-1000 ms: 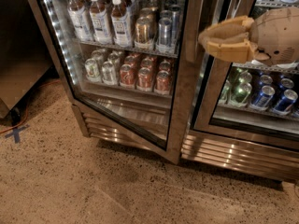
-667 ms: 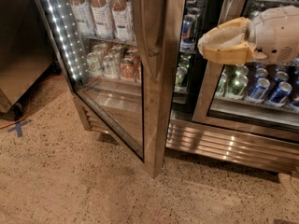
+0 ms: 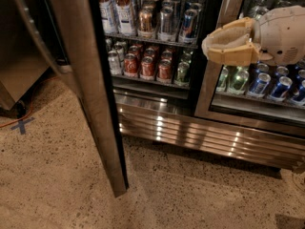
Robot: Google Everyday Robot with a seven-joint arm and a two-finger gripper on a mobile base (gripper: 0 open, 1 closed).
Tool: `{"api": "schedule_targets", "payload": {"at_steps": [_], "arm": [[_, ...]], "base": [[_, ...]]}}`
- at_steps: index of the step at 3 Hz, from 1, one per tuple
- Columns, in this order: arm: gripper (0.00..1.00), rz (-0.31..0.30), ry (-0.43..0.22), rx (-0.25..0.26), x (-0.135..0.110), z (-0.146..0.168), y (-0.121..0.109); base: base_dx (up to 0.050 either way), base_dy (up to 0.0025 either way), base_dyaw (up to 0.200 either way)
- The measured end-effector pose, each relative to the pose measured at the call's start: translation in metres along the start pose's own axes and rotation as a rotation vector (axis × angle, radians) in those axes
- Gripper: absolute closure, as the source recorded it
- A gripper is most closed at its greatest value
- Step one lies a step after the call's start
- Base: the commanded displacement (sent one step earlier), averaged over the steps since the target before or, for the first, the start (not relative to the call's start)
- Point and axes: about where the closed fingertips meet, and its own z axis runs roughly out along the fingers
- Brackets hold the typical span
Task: Open left fridge door
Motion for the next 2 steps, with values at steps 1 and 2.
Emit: {"api": "schedule_targets", "payload": {"at_steps": [1,2], "arm": [[0.81,0.000,0.000,0.000,0.0000,0.0000,0.0000],[0.58,0.000,0.000,0.000,0.0000,0.0001,0.0000]], "base": [[0.000,0.00000,0.000],[0.000,0.00000,0.000]]}}
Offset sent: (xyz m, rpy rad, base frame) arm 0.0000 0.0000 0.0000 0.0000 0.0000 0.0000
